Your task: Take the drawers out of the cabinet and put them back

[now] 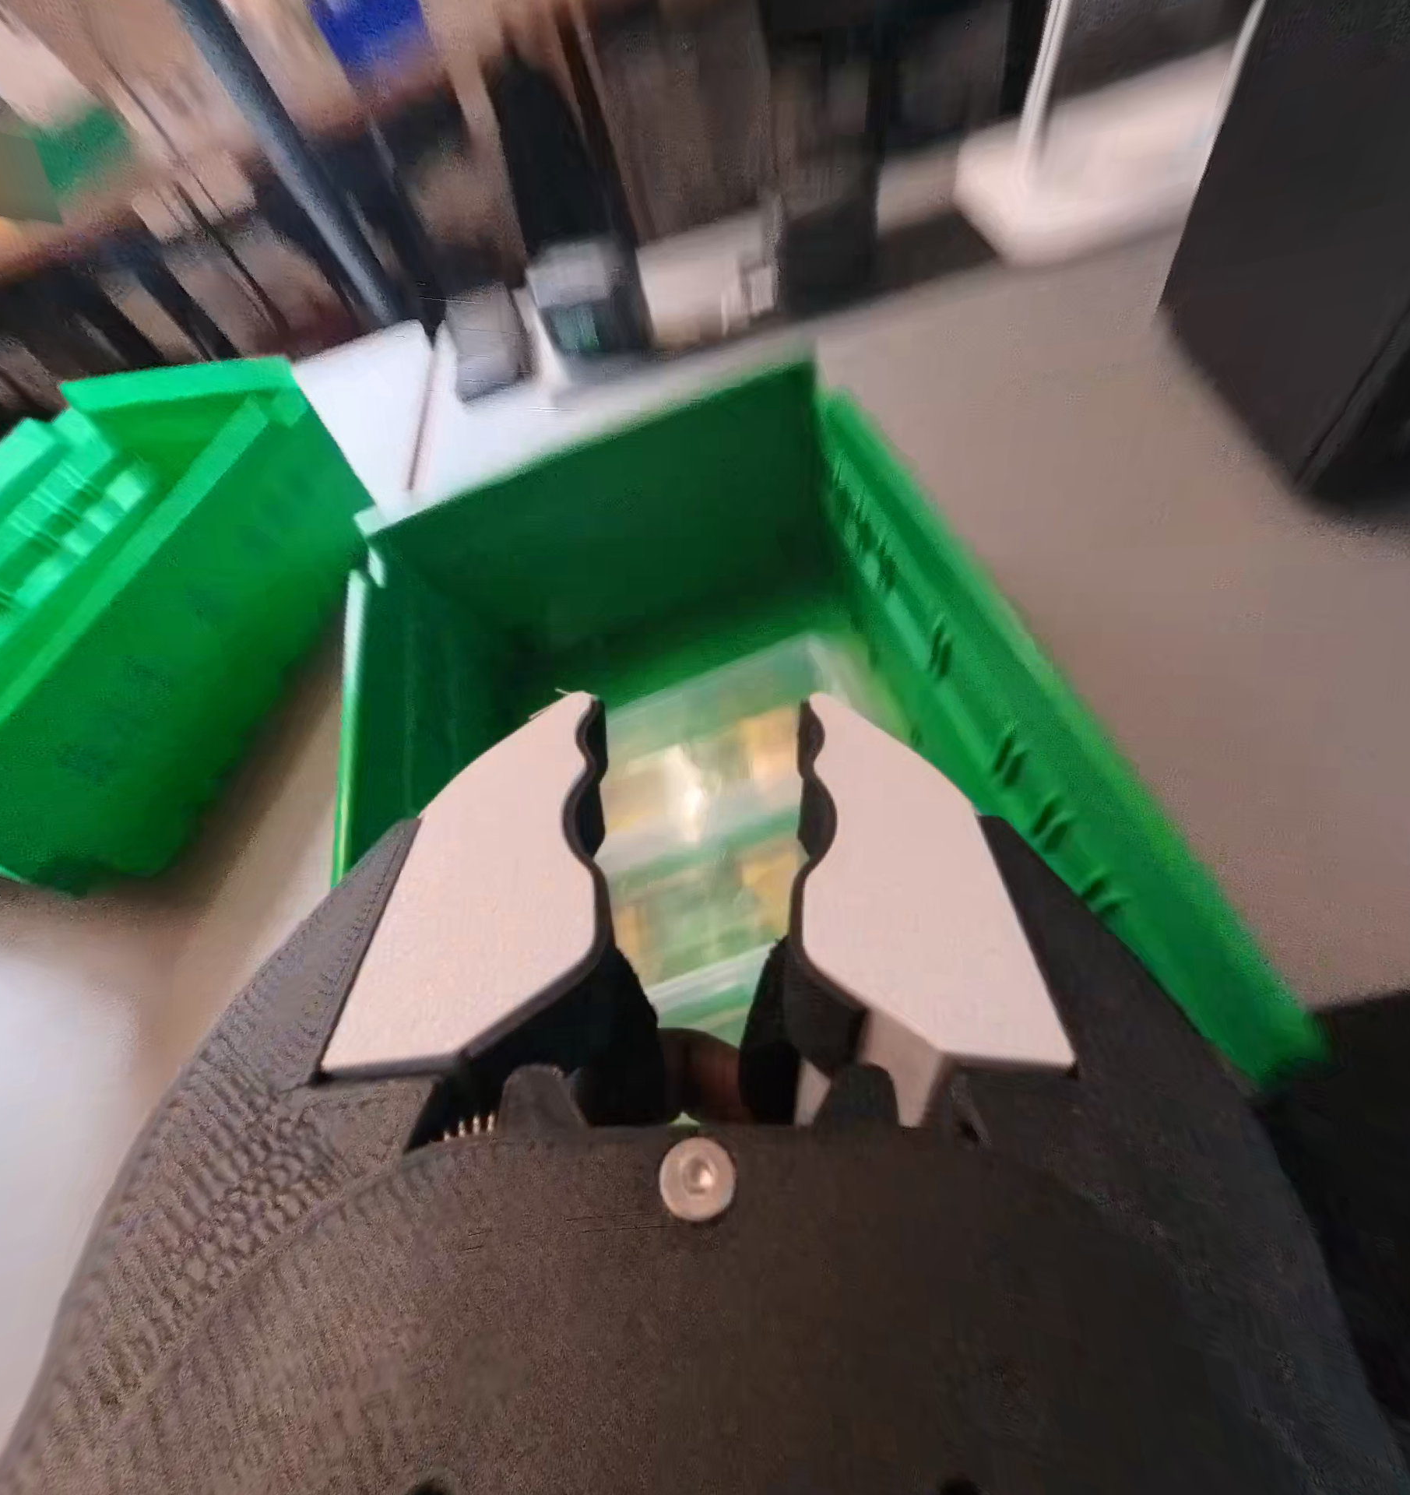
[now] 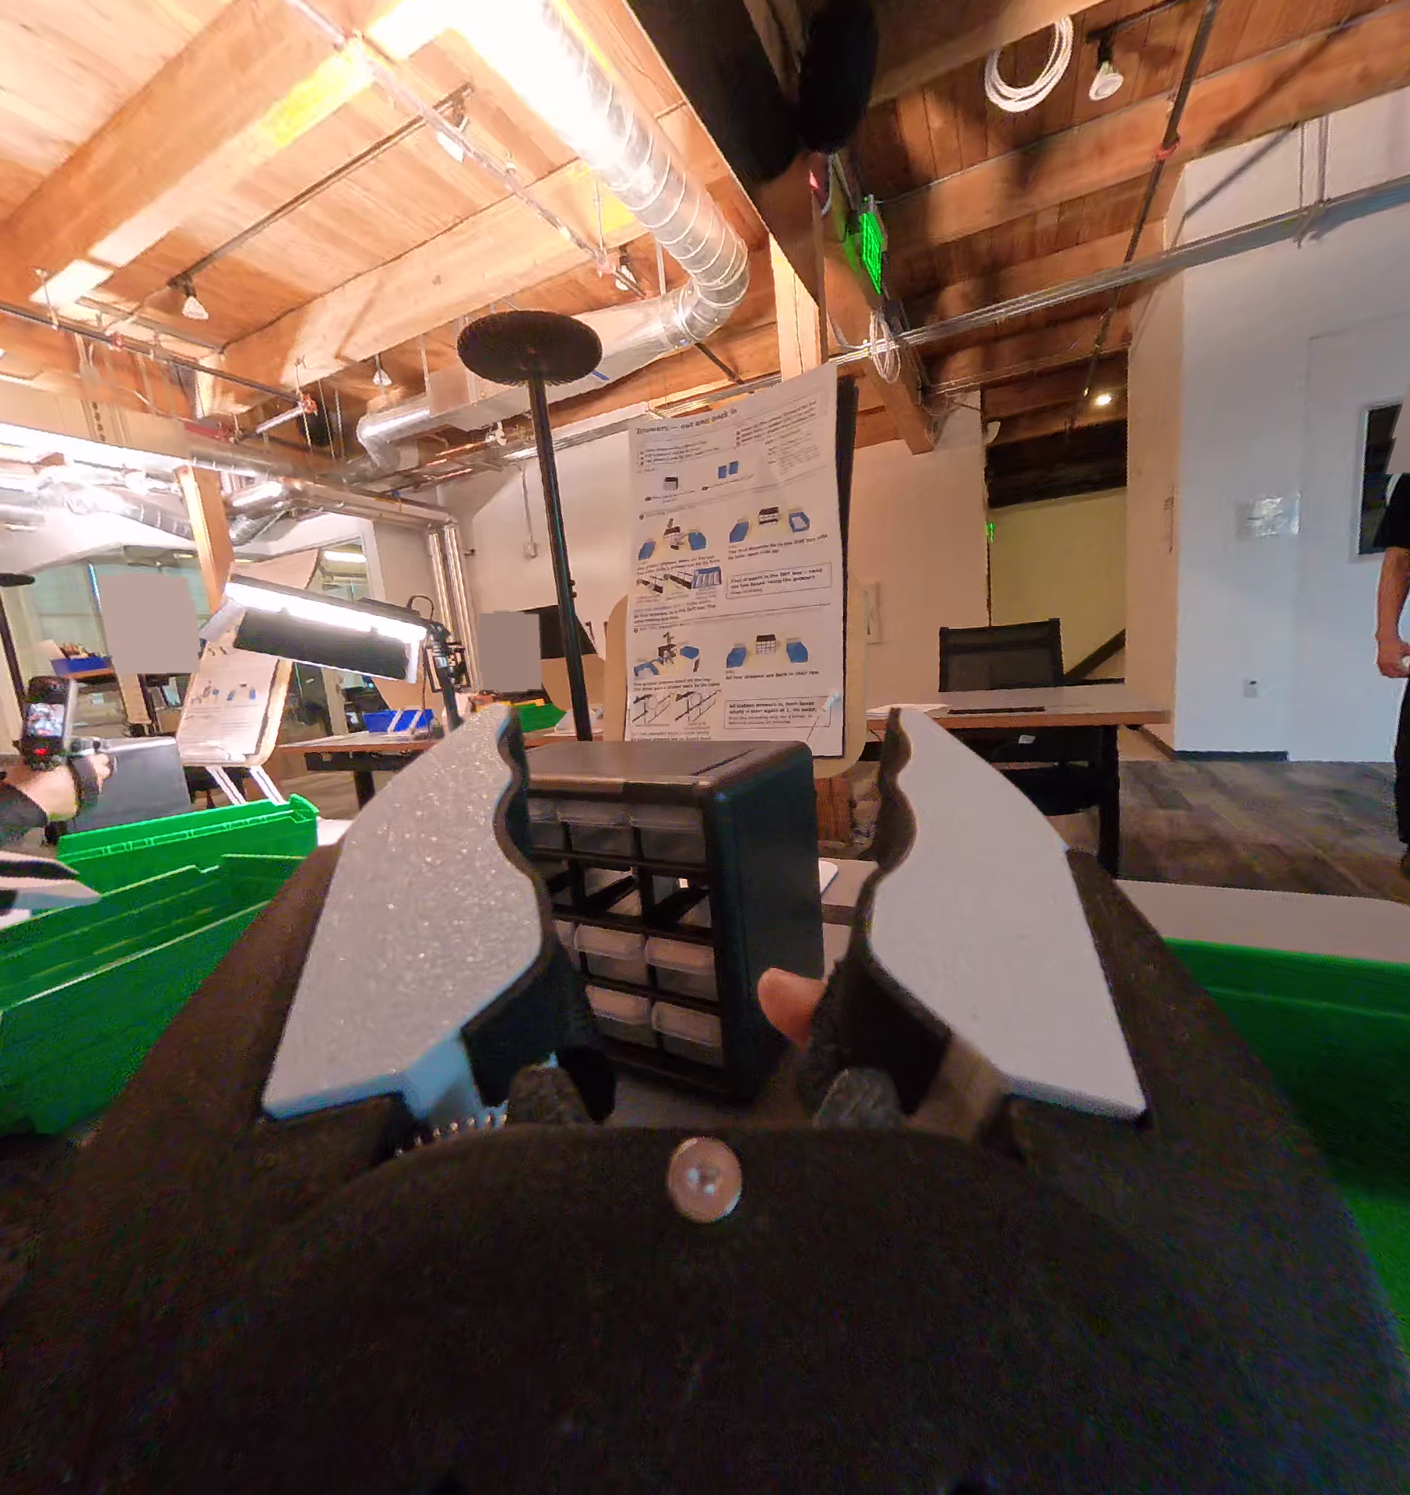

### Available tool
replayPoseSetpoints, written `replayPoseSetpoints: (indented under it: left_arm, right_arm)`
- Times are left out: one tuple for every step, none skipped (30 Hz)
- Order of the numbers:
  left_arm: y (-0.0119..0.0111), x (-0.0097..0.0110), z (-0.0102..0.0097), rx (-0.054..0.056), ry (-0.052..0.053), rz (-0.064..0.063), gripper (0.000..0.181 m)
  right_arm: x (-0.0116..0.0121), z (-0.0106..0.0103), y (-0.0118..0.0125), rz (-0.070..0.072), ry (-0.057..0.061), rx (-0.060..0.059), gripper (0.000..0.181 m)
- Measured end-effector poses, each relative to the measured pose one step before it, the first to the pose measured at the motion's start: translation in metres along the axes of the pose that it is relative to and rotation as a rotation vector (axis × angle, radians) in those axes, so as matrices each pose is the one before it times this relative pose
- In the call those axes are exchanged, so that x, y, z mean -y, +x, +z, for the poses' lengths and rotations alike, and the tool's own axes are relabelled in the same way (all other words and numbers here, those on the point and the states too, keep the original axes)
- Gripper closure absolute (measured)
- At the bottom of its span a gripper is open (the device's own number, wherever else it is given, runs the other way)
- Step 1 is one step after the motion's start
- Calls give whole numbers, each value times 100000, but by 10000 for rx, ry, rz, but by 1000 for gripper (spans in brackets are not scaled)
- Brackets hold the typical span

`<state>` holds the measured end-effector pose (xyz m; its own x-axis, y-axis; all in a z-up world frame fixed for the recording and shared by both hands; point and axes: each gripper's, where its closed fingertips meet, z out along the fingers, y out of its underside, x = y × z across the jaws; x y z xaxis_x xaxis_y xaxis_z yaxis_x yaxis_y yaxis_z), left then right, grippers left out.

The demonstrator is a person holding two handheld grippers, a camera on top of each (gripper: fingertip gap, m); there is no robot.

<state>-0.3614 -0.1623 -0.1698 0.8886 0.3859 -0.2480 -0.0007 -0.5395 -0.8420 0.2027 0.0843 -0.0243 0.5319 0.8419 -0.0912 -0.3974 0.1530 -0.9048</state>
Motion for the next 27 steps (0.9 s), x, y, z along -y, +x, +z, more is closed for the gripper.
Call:
replayPoseSetpoints:
  left_arm:
    - [-241,-1318,1385,-451,-1357,199,132]
    - [-40,-843,1276,-560,-1107,259,130]
    - [-359,-292,1142,-274,-766,351,128]
    - [-688,126,1010,16,-494,401,127]
    - [-596,113,940,-40,-470,421,127]
    - [-471,52,904,-150,-501,333,127]
    - [-527,72,846,-125,-443,270,127]
    - [-575,62,736,-67,-366,298,127]
    - [-426,146,655,-118,-216,438,127]
    - [-227,71,573,-167,-136,440,128]
    - [-79,-185,561,-209,-242,439,128]
    - [130,-339,563,-285,-269,525,128]
    - [315,-349,531,-330,-218,470,129]
    - [281,-341,481,-278,-228,325,129]
    - [116,-304,410,-152,-219,252,130]
    - [-66,-227,331,9,-186,231,132]
    - [-72,-173,207,35,-161,240,133]
    - [-25,-65,130,15,-75,225,136]
    - [-120,10,74,59,-1,169,145]
    - [-159,45,45,48,48,119,154]
    - [-150,57,-15,30,78,5,164]
    - [8,-37,-181,-72,51,-10,173]
    - [-84,-36,-392,35,74,-1,174]
    - [-482,89,-602,352,187,0,175]
    - [-625,134,-778,476,217,-30,177]
    - [-569,214,-936,441,280,-49,179]
    - [-376,338,-1088,318,364,-92,180]
  right_arm:
    - [-97,49,-188,-113,-53,43,98]
    - [-164,77,-219,-89,-95,53,98]
    - [-225,102,-258,-84,-135,72,98]
    - [-191,103,-285,-113,-115,90,97]
    - [-159,98,-287,-140,-93,81,96]
    - [-125,96,-246,-147,-83,62,96]
    - [-103,83,-214,-132,-63,59,95]
    - [-92,45,-218,-114,-48,73,95]
    - [-90,41,-147,-86,-35,52,95]
    - [-78,29,-77,-47,-31,29,95]
    - [-70,13,-45,-21,-29,25,95]
    - [-65,-7,-25,-16,-30,26,94]
    - [-21,-33,24,-9,-14,4,94]
    - [22,-48,68,-4,11,-16,94]
    - [44,-49,94,3,25,-25,95]
    - [42,-46,79,17,18,-15,95]
    - [-1,-42,97,32,5,-11,95]
    - [3,-32,92,27,10,-25,95]
    - [-17,-31,111,12,10,-36,95]
    - [-40,-21,82,3,-3,-27,96]
    - [-43,2,66,-4,-20,-22,96]
    - [-35,-4,33,-14,-23,-15,96]
    - [-3,-2,-5,-34,-10,-5,96]
    - [-2,1,-16,-45,-9,-1,96]
    - [-14,5,-16,-48,-16,-3,97]
    - [-62,28,-9,-47,-28,-3,97]
    - [-118,41,-17,-43,-47,1,97]
